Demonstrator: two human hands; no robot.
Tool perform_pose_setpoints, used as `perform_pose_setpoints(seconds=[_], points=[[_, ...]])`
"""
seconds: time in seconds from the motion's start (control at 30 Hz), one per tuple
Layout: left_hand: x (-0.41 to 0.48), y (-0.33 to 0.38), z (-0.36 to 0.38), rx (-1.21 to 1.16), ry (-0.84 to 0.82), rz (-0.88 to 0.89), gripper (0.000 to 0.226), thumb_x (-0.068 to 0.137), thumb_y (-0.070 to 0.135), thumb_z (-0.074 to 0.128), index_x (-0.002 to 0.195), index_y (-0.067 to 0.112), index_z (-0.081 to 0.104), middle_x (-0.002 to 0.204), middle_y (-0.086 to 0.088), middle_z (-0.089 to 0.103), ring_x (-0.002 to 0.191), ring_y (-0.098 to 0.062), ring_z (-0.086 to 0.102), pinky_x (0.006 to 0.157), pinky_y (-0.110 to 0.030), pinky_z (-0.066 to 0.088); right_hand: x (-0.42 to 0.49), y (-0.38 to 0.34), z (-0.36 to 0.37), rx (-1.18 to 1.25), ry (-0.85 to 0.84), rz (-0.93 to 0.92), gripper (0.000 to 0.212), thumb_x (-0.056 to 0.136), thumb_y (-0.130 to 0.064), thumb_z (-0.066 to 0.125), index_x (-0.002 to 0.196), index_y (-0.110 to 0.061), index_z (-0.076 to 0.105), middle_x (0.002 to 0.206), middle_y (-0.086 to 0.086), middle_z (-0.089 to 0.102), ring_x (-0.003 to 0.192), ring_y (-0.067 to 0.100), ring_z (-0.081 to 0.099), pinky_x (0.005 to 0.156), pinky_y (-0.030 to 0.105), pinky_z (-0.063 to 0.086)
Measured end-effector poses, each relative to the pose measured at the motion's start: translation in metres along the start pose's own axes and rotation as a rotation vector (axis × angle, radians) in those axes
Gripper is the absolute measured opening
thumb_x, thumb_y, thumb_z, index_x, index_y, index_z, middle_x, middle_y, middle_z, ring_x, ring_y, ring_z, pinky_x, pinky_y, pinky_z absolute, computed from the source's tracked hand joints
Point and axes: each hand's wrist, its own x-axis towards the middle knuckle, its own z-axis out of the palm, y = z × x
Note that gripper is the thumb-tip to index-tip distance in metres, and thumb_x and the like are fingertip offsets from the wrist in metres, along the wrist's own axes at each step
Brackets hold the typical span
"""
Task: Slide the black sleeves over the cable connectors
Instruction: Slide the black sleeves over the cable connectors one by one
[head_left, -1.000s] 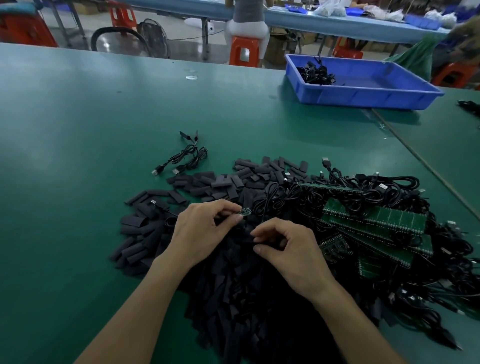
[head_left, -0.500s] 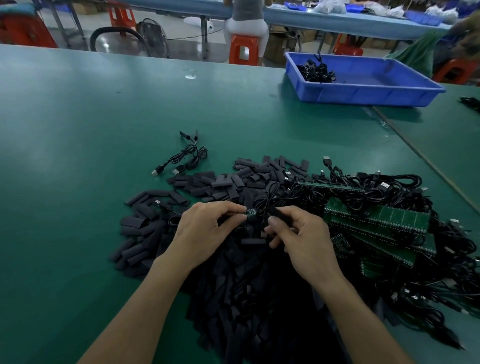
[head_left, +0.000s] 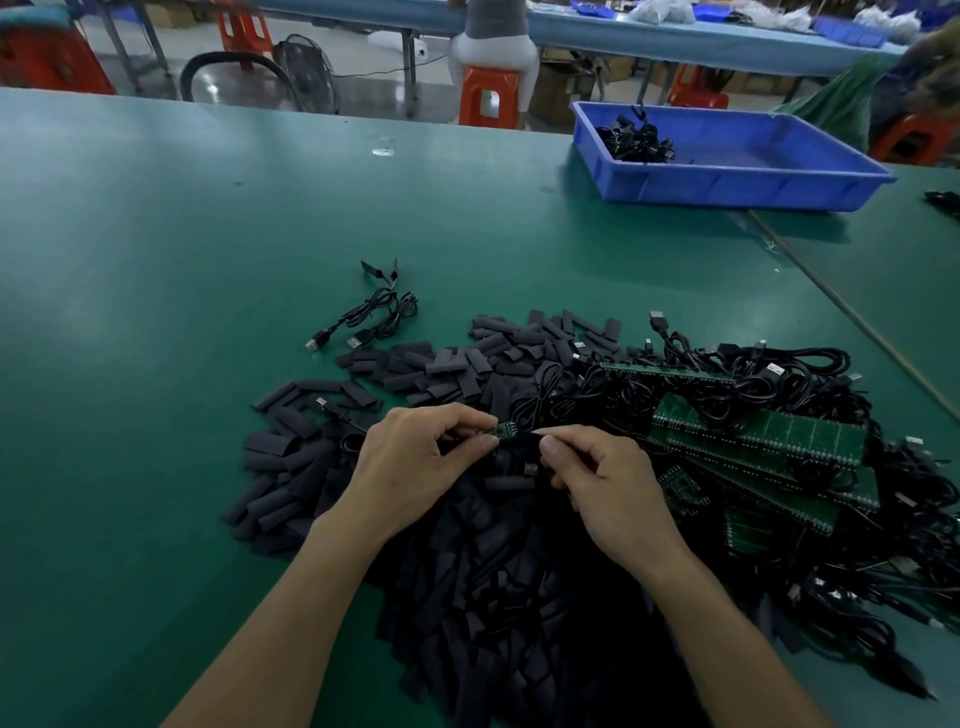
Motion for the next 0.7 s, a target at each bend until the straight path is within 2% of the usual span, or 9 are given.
perform_pose_setpoints(seconds=[0.13, 0.27, 0.37, 0.47, 0.57, 0.7], points=[[0.000, 0.000, 0.000, -0.016, -0.002, -0.008, 0.021, 0.084, 0.037, 0.078, 0.105, 0.040, 0.074, 0.087, 0.028, 0.072, 0.085, 0.006, 0.068, 0.079, -0.039, 0.060, 0.002, 0.006, 0.002, 0.006, 0.068, 0.030, 0.027, 0.097, -0.021, 0.064, 0.114, -0.042, 0.068, 0.079, -0.011, 0.068, 0.068, 0.002, 0.067, 0.061, 0.013, 0.047], [0.000, 0.001, -0.001, -0.011, -0.010, -0.011, 0.021, 0.084, 0.039, 0.077, 0.105, 0.041, 0.073, 0.086, 0.030, 0.071, 0.084, 0.007, 0.068, 0.080, -0.038, 0.059, 0.001, 0.009, 0.003, 0.024, 0.095, 0.027, 0.023, 0.096, -0.019, 0.066, 0.109, -0.037, 0.070, 0.078, -0.013, 0.070, 0.065, 0.003, 0.066, 0.058, 0.015, 0.049], [0.000, 0.003, -0.001, 0.008, -0.019, -0.010, 0.026, 0.085, 0.039, 0.078, 0.109, 0.045, 0.069, 0.084, 0.032, 0.070, 0.085, 0.008, 0.067, 0.080, -0.037, 0.059, 0.002, 0.010, 0.004, 0.037, 0.113, 0.039, 0.026, 0.094, -0.017, 0.070, 0.116, -0.031, 0.070, 0.074, -0.009, 0.070, 0.066, 0.002, 0.066, 0.057, 0.015, 0.050], [0.000, 0.002, -0.001, 0.025, -0.029, -0.015, 0.019, 0.085, 0.039, 0.078, 0.103, 0.042, 0.074, 0.083, 0.032, 0.069, 0.085, 0.008, 0.067, 0.081, -0.036, 0.059, 0.002, 0.010, 0.005, 0.018, 0.099, 0.021, 0.031, 0.097, -0.014, 0.064, 0.116, -0.038, 0.069, 0.081, -0.014, 0.069, 0.068, 0.000, 0.066, 0.058, 0.012, 0.048], [0.000, 0.003, -0.001, 0.032, -0.031, -0.018, 0.018, 0.085, 0.039, 0.077, 0.103, 0.040, 0.076, 0.086, 0.028, 0.072, 0.085, 0.008, 0.067, 0.081, -0.036, 0.058, 0.001, 0.012, 0.005, 0.020, 0.097, 0.030, 0.029, 0.097, -0.013, 0.064, 0.111, -0.038, 0.070, 0.073, -0.021, 0.067, 0.064, -0.002, 0.065, 0.057, 0.010, 0.046], [0.000, 0.003, -0.001, 0.055, -0.038, -0.015, 0.018, 0.085, 0.039, 0.078, 0.103, 0.040, 0.076, 0.085, 0.030, 0.070, 0.088, 0.008, 0.066, 0.082, -0.031, 0.057, 0.002, 0.013, 0.004, 0.034, 0.118, 0.040, 0.024, 0.096, -0.014, 0.065, 0.108, -0.033, 0.070, 0.072, -0.014, 0.070, 0.057, 0.001, 0.063, 0.053, 0.015, 0.048]])
